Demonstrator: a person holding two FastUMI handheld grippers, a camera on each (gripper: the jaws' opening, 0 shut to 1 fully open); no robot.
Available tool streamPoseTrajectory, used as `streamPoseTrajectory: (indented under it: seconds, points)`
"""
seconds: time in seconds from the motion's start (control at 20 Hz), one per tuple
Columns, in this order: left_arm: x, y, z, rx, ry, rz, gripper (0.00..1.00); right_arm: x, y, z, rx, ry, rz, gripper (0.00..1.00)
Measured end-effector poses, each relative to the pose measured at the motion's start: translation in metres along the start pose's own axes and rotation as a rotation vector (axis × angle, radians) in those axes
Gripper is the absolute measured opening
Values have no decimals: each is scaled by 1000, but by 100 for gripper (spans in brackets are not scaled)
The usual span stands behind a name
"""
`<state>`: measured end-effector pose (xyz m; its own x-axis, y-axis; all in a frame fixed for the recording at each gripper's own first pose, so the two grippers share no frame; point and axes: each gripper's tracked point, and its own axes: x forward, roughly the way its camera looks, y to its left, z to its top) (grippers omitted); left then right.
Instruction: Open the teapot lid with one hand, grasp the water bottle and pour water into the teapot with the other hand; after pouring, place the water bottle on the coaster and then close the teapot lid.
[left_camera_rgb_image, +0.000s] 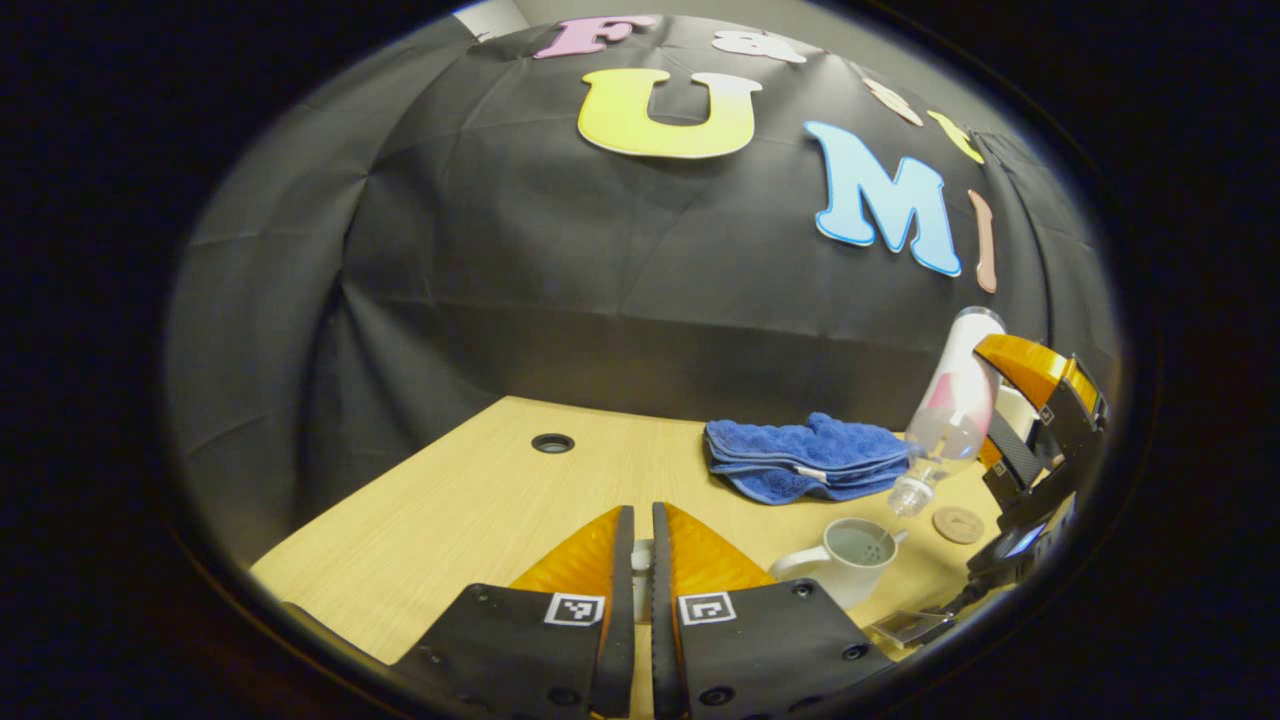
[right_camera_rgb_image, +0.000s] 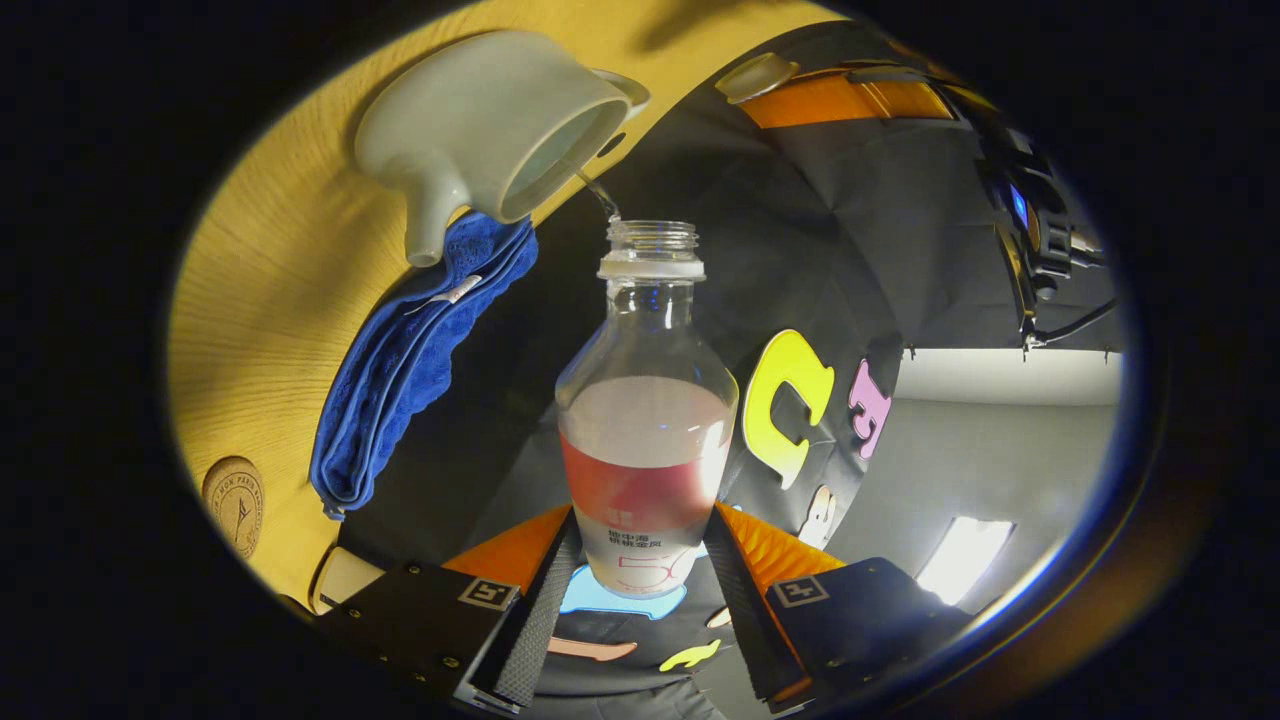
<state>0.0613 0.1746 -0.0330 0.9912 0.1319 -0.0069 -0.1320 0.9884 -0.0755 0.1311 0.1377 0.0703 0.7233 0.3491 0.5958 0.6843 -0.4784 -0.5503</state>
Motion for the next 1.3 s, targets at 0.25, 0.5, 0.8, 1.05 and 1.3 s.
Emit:
streamPoseTrajectory:
  seconds: [0.25,0.5,0.8,1.05,1.3]
  points:
    - [0,1,1,0,-4,3,14,1,-6,4,-18,-17,-28,77]
    - [-2,2,2,-1,-6,3,13,0,13,-2,84,21,39,77]
    - [-1,3,3,-5,-9,5,13,-16,60,1,482,110,247,77]
    - [0,-1,-1,-9,1,-4,14,-34,84,15,1071,195,492,77]
    - [1,-3,-3,-10,6,-6,14,-39,85,6,1422,253,593,77]
